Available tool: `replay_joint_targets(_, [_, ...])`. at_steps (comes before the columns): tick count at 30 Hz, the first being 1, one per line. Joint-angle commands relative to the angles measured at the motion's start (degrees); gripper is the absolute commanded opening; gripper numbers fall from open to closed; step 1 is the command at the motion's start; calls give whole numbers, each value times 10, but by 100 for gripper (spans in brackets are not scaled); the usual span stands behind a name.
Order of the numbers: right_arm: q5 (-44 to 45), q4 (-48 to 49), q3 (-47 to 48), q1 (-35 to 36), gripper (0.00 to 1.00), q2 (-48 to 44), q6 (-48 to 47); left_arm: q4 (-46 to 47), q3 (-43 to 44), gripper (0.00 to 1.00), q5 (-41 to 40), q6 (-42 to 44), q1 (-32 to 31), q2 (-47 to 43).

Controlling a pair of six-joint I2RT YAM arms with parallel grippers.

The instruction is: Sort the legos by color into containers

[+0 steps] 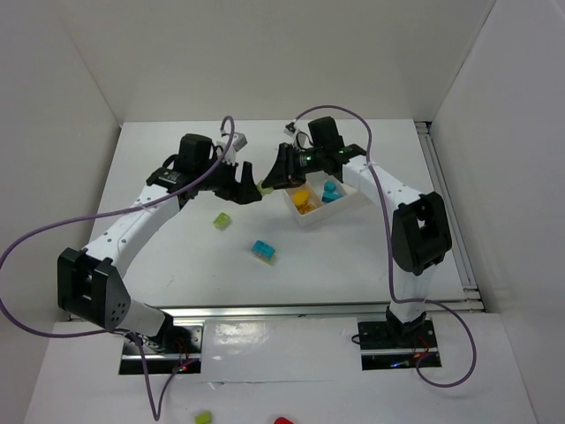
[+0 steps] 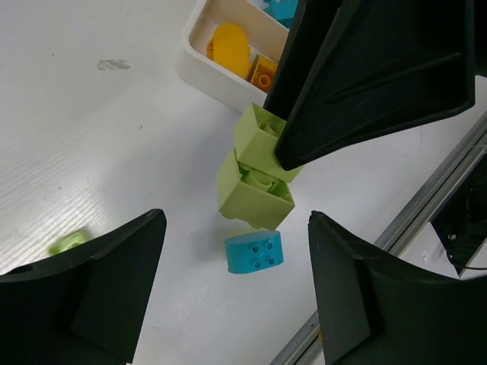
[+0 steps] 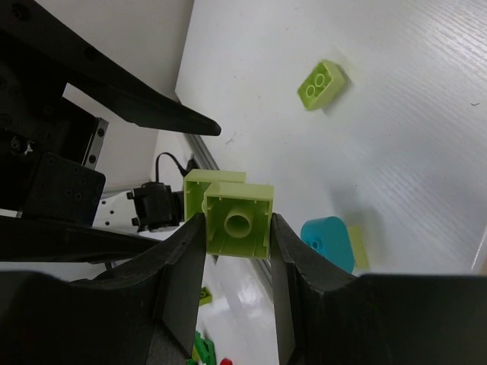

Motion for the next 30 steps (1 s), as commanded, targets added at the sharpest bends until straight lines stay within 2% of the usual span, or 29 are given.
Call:
replay_joint_targets(1, [-24, 27, -1, -2, 19, -31, 3, 30, 11, 84, -3, 15, 2, -11])
replay_joint_targets(10, [-58, 32, -6, -2, 19, -26, 3, 64, 6, 85, 19, 20, -10, -6])
replay_joint_targets(12, [-74, 32, -11, -2, 19, -26, 3, 71, 11, 80, 45, 25, -16, 7])
replay_joint_targets(14, [-80, 37, -11, -2, 19, -26, 3, 71, 17, 74, 52, 25, -22, 14])
replay_joint_targets(18, [-85, 50, -16, -12, 19, -26, 9, 71, 17, 53, 60, 25, -28, 20])
replay_joint_targets(19, [-85, 50, -16, -12, 19, -32, 14, 71, 17, 35, 60, 25, -28, 20])
replay_joint_targets(20, [-85, 50, -22, -12, 19, -32, 14, 71, 23, 25, 60, 25, -28, 20])
replay_joint_targets(22, [-80, 50, -28, -28, 19, -38, 14, 62, 28, 6, 46, 25, -28, 20])
replay_joint_targets(23, [-80, 50, -28, -33, 19, -44, 14, 56, 28, 0, 37, 25, -28, 20])
replay_joint_targets(30, [-19, 36, -33, -96, 19, -68, 14, 42, 24, 0, 42, 31, -17, 15])
